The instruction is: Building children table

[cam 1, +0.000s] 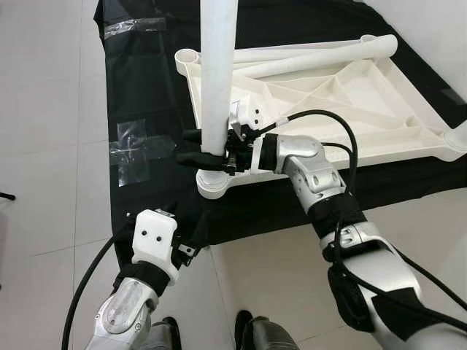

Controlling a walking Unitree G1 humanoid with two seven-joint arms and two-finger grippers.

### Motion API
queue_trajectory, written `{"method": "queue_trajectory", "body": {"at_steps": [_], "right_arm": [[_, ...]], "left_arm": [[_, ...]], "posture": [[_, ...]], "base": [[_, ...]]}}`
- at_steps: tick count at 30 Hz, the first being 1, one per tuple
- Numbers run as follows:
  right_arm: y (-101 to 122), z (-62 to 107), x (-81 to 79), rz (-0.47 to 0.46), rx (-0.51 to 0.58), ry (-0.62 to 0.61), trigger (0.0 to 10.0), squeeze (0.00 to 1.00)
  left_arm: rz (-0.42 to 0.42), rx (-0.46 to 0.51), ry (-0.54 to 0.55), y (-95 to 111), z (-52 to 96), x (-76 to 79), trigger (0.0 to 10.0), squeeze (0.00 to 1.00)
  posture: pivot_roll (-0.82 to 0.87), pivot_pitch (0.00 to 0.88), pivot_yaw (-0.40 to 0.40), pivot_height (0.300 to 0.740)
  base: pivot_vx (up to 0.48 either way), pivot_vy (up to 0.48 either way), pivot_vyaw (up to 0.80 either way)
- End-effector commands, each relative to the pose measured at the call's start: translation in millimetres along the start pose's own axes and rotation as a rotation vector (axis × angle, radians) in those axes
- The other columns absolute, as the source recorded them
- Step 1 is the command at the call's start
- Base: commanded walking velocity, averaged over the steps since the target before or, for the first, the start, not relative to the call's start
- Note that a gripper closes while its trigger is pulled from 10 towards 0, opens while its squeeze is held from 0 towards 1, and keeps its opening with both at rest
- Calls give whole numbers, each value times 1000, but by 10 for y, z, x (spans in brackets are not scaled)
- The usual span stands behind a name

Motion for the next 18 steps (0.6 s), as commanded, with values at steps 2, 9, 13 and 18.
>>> {"method": "queue_trajectory", "body": {"at_steps": [2, 9, 13, 18], "right_arm": [[-316, 51, 14, -121, -45, -167, 0, 0], [-1075, 263, -423, -277, -319, -763, 0, 0], [-974, 249, -443, -248, -278, -738, 0, 0], [-861, 264, -239, -178, -274, -747, 3843, 0]], "left_arm": [[-3, -26, -9, -27, 44, 12, 10000, 0], [5, -25, -4, -2, 62, -26, 10000, 0], [10, -27, -15, -14, 48, -14, 10000, 0], [17, -30, -30, -28, 25, 7, 10000, 0]], "posture": [[138, 271, -104, 740], [136, 286, -97, 740], [112, 271, -83, 740], [121, 269, -88, 740]], "base": [[0, 0, 0], [0, 0, 0], [0, 0, 0], [0, 0, 0]]}}
Point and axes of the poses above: a point about 5 cm out from each wrist's last joint towards the gripper, its own z axis pointing back from the gripper into the wrist, its own y axis along the axis of the wrist's last joint, x = y × z, the point moved 2 cm from there along -z, pointing out of the wrist towards the gripper, and after that the axes turned 2 degrees about z, right-handed, at the moved point
